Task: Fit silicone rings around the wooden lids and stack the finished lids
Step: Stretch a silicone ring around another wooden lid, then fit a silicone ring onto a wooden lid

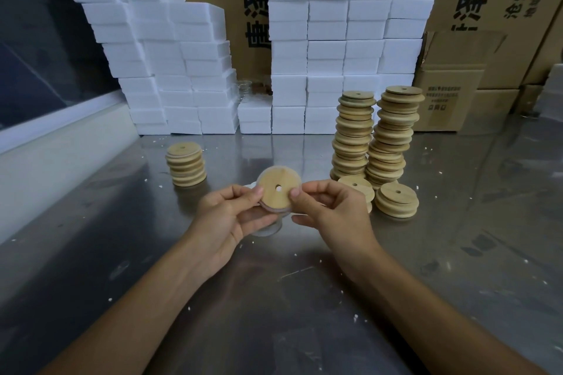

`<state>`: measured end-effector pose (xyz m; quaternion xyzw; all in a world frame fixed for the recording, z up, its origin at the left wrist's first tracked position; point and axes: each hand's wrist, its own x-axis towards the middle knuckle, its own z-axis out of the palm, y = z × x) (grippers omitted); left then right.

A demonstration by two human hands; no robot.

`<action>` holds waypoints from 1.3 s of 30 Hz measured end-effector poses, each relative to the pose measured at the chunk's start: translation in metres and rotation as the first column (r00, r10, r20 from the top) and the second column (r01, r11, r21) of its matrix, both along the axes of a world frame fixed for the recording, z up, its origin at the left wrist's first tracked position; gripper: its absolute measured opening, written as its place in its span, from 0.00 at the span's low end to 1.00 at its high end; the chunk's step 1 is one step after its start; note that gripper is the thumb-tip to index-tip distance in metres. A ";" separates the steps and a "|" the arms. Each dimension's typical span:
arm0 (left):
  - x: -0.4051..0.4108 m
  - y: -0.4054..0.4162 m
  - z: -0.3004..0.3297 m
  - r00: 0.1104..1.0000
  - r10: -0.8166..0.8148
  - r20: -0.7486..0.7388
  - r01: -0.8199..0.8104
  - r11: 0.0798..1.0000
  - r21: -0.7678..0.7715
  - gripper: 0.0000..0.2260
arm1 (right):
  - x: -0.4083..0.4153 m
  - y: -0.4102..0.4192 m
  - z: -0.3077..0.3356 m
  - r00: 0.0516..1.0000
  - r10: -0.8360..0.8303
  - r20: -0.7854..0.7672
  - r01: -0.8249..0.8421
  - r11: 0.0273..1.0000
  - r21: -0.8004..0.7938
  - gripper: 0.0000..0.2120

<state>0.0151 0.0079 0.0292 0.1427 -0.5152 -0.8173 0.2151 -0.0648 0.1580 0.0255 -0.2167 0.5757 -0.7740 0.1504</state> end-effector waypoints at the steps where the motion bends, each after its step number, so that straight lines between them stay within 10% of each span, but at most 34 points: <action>1: 0.000 0.000 0.001 1.000 0.009 -0.012 -0.009 1.000 -0.001 0.10 | 0.001 0.000 -0.001 0.999 0.013 0.034 -0.013 1.000 -0.007 0.09; 11: 0.004 0.003 -0.004 0.993 0.108 -0.050 -0.111 0.706 -0.700 0.31 | 0.002 -0.002 -0.003 0.995 0.072 0.071 -0.075 0.996 0.042 0.05; 19: 0.014 -0.060 -0.010 0.764 0.641 -0.072 -0.366 0.339 -0.867 0.21 | -0.014 0.011 -0.003 0.699 -0.172 -0.694 0.445 0.865 0.233 0.04; 27: 0.021 -0.094 -0.021 0.603 0.777 0.183 -0.221 0.383 -0.897 0.23 | -0.031 0.023 0.002 0.525 -0.206 -0.826 0.678 0.688 0.260 0.06; 32: 0.019 -0.100 -0.022 0.580 0.792 0.191 -0.191 0.360 -0.913 0.22 | -0.039 0.032 -0.001 0.627 -0.069 -0.776 0.724 0.419 0.548 0.17; 39: 0.017 -0.084 -0.021 0.698 0.701 -0.148 -0.202 -0.006 -0.979 0.10 | -0.049 0.037 -0.004 0.641 -0.108 -0.760 0.730 0.392 0.560 0.16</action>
